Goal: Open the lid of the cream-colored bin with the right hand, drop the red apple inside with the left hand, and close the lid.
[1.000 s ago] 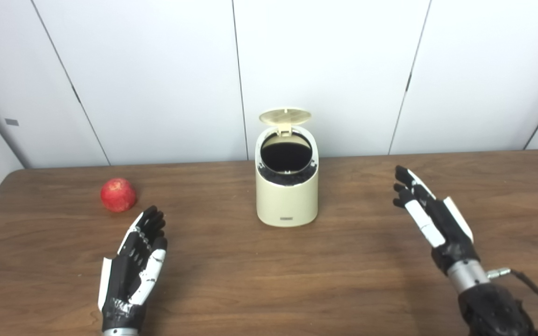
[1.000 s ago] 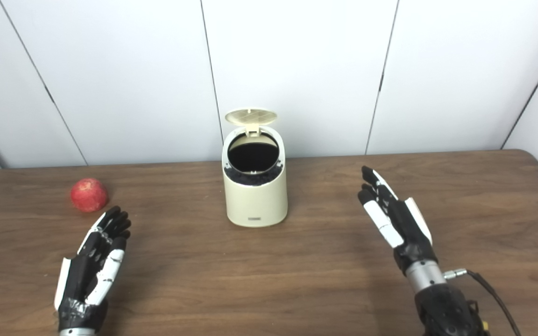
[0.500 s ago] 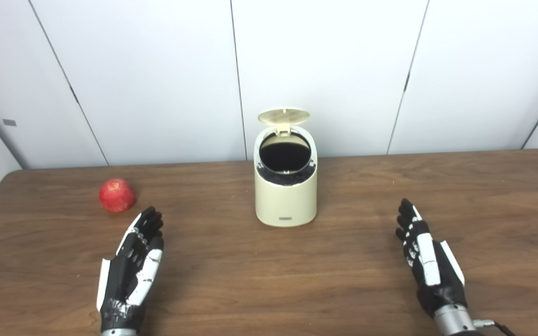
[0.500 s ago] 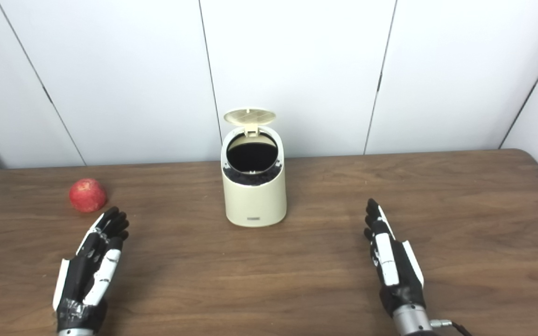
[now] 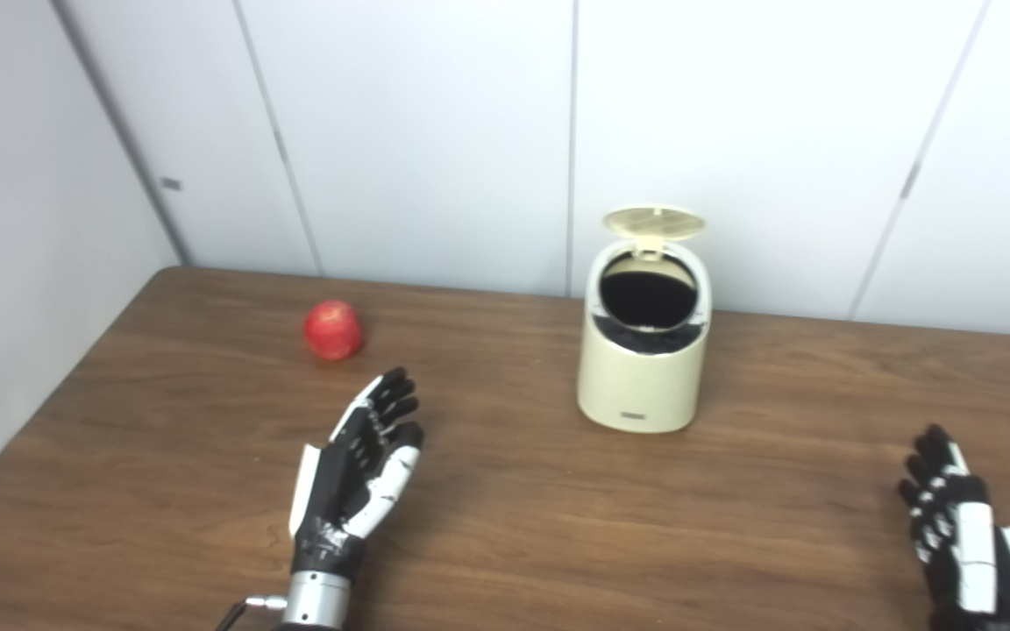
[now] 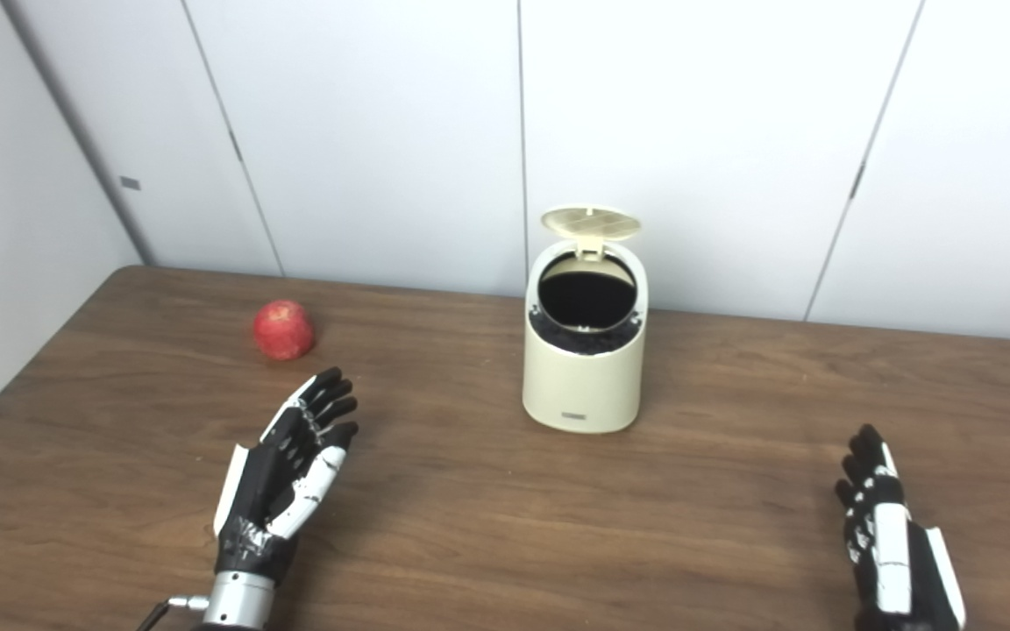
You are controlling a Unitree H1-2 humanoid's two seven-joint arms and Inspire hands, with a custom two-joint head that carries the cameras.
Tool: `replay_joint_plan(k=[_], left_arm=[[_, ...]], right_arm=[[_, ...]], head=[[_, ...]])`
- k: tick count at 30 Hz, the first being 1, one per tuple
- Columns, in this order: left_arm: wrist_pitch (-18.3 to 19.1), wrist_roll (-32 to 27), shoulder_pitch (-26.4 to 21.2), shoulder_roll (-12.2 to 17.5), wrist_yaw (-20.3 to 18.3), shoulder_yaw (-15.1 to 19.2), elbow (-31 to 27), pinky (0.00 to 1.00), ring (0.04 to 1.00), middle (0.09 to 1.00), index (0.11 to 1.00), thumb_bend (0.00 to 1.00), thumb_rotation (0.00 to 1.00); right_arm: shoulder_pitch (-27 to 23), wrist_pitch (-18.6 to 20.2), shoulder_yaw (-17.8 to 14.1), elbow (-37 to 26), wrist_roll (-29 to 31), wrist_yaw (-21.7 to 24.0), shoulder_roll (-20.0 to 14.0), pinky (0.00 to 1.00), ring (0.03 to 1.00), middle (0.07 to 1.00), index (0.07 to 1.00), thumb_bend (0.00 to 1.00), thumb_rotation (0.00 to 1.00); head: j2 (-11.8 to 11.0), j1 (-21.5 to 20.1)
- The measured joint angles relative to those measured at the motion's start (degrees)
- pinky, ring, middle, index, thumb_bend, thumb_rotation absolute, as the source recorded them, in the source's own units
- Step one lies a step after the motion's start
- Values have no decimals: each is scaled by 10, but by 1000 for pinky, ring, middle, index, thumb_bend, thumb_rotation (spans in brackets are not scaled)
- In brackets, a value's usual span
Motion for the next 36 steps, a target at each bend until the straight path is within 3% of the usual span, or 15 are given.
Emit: replay_joint_plan(k=[5,7,9,12,18,21,30,36], left_arm=[[28,40,11,-5,11,1,-19,773,837,866,902,552,202],[51,73,12,-3,24,11,-29,782,814,841,883,607,204],[70,105,10,3,39,24,-40,862,820,837,884,644,221],[91,136,0,24,52,42,-52,778,807,831,884,687,193],[126,157,-43,62,68,70,-50,711,765,817,874,755,156],[151,175,-67,85,70,76,-41,784,791,830,878,764,180],[177,197,-138,150,73,79,50,725,806,856,880,801,145],[226,241,-186,188,67,43,103,733,838,883,885,846,136]], right_arm=[[1,25,-2,-29,14,0,-3,966,990,980,956,630,979],[1,34,-1,-41,13,-2,-3,944,978,971,947,620,985],[2,43,1,-52,12,-3,-3,950,985,976,957,605,995],[2,47,4,-56,12,-3,-3,952,988,977,959,611,992],[2,53,10,-68,11,-2,-3,982,1000,993,975,631,998],[3,55,11,-68,11,-2,-4,983,1000,993,976,649,989],[3,66,14,-75,9,-5,-3,987,1000,995,982,639,997],[3,69,16,-85,9,-8,-2,998,1000,1000,987,646,997]], head=[[-5,15],[-7,19],[-10,24],[-11,27],[-14,30],[-15,31],[-17,30],[-17,28]])
